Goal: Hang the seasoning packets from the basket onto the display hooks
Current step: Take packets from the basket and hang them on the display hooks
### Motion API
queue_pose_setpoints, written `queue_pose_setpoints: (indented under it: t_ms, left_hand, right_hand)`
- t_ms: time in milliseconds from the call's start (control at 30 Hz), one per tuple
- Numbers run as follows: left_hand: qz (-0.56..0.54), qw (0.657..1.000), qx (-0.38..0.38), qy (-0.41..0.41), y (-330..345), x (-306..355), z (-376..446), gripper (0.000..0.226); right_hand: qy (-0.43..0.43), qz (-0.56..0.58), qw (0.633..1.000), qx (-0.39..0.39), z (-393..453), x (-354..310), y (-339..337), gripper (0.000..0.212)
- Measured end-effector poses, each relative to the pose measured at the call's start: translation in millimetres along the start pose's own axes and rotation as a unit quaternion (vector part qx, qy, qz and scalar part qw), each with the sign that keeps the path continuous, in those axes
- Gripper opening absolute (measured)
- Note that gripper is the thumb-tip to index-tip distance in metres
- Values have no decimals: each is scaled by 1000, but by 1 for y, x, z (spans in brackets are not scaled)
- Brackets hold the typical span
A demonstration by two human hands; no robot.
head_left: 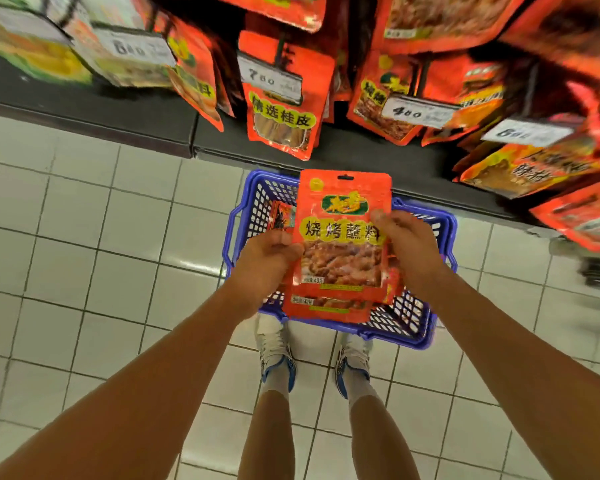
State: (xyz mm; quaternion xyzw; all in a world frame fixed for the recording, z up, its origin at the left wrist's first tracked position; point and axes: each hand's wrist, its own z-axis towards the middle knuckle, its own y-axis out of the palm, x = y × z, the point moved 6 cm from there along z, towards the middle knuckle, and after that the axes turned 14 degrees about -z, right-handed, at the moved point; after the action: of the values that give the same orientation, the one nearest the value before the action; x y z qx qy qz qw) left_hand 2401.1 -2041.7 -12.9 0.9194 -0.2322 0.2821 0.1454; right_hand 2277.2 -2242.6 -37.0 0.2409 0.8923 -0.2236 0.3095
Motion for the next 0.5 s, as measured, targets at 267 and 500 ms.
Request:
queue_pose_setpoints:
  t_ms: [267, 500]
  left_hand:
    - [-60, 995, -25, 69, 16, 103, -96, 19]
    - [-118, 978, -67, 157, 31, 220, -204, 25]
  right_hand:
    - [-116, 15, 993, 24, -95, -123, -38, 12]
    - [-217, 56, 972, 69, -203, -240, -85, 11]
